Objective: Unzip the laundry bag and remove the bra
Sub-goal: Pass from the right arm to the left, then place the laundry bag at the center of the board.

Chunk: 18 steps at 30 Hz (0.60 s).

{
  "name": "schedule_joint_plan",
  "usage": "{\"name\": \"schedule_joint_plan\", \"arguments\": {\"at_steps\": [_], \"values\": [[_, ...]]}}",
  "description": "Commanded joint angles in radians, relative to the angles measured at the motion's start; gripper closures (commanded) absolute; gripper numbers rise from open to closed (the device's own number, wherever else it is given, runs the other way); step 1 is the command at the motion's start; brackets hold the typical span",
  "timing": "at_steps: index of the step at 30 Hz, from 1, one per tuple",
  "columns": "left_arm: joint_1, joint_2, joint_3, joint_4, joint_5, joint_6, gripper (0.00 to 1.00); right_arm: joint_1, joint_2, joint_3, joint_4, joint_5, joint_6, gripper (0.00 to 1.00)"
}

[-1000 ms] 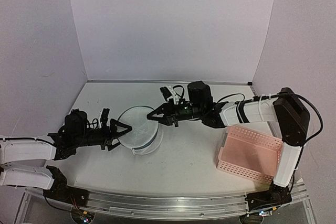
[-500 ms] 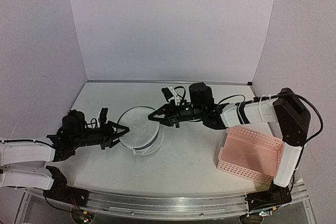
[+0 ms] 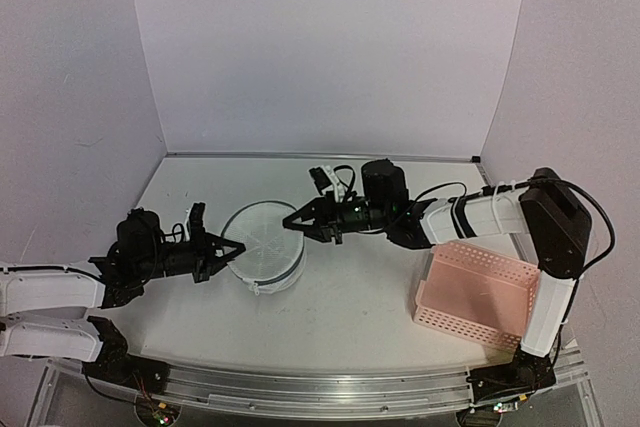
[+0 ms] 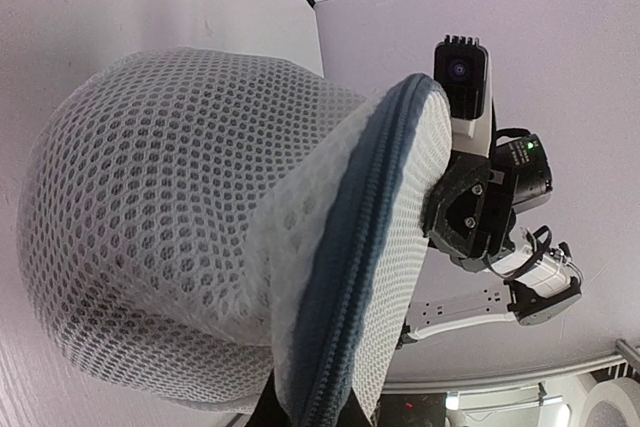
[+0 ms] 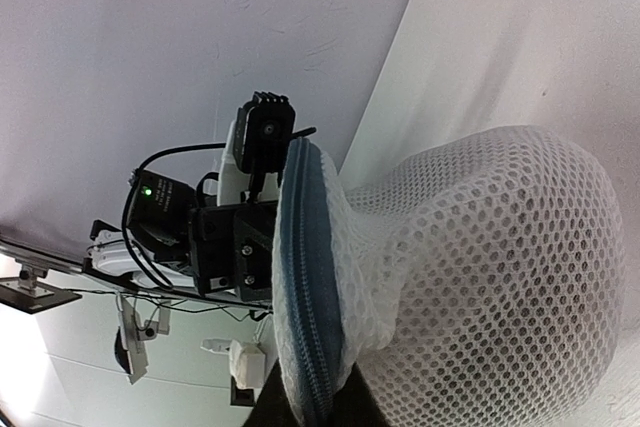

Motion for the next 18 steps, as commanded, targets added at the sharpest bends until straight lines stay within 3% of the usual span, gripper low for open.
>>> {"name": "schedule_joint_plan", "arguments": {"at_steps": [1, 6, 18], "values": [[-0.002, -0.011, 0.002, 0.055, -0.067, -0.064, 1.0, 0.005, -0.024, -0.034, 0.003, 0.052, -0.08, 0.78], [-0.002, -0.027, -0.028, 0.054, -0.156, -0.127, 1.0, 0.004, -0.086, -0.078, -0.134, 0.14, -0.186, 0.57], [-0.002, 0.022, -0.037, 0.054, -0.3, -0.259, 1.0, 0.098, -0.283, -0.081, -0.474, 0.493, -0.44, 0.45]]}}
